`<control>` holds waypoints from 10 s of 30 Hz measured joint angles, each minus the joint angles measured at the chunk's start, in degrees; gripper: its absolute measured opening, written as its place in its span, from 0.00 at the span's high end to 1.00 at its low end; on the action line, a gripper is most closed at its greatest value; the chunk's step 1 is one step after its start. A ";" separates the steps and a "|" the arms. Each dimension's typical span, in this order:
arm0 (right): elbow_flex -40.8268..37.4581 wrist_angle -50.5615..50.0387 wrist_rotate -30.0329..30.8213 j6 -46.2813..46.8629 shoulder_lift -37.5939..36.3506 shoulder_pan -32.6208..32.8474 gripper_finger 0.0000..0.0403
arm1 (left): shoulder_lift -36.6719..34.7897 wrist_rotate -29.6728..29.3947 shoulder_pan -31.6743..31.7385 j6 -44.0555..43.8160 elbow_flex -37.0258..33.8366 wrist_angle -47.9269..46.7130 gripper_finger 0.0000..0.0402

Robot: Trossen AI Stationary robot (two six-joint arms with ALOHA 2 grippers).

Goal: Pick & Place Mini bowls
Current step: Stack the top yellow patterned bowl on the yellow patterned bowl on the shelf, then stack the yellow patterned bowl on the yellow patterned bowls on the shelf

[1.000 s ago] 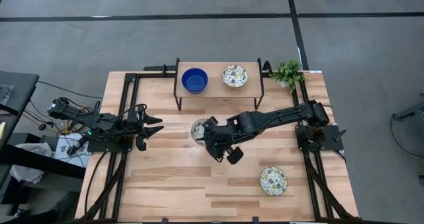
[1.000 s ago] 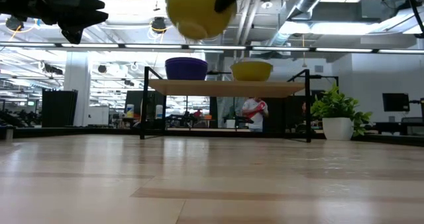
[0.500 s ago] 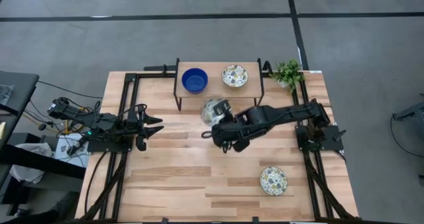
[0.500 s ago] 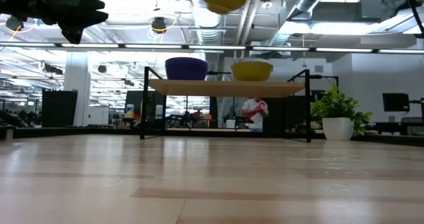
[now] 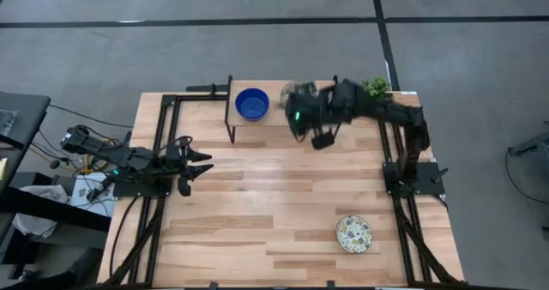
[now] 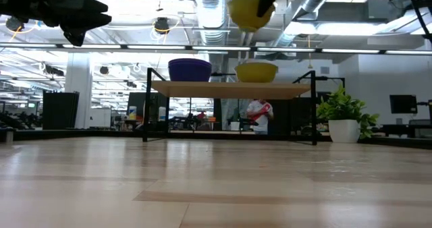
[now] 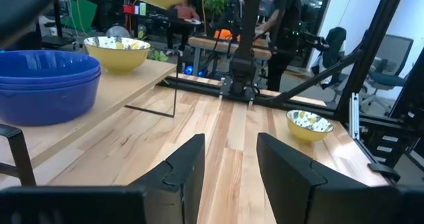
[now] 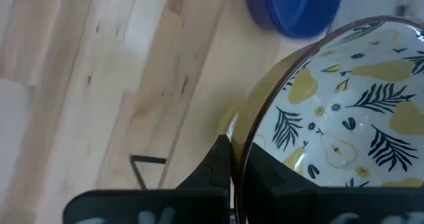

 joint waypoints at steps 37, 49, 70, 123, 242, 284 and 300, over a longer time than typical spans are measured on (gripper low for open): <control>-7.98 9.37 -14.23 -2.60 0.09 -17.64 1.00 | -6.63 7.00 0.01 12.04 0.09 2.15 0.66; -7.93 9.60 -16.81 -2.98 0.70 -17.84 1.00 | -6.61 14.80 -0.01 11.95 0.09 0.90 0.66; -8.86 9.84 -16.43 2.00 0.56 -18.49 1.00 | -6.59 14.80 -0.01 11.84 0.09 1.27 0.66; -15.63 12.23 -13.48 4.58 0.59 -17.36 0.98 | -6.59 14.78 0.01 12.02 0.07 1.27 0.66; -54.77 37.55 -27.24 72.51 -5.48 55.00 0.71 | -6.59 17.61 0.01 11.82 0.04 3.04 0.66; -61.77 39.04 -21.57 77.09 -5.55 54.90 0.97 | -6.59 17.59 0.01 11.82 0.04 4.55 0.66; -51.55 28.42 -18.34 67.72 -5.01 50.39 1.00 | -6.59 17.57 -0.01 11.84 0.04 4.61 0.66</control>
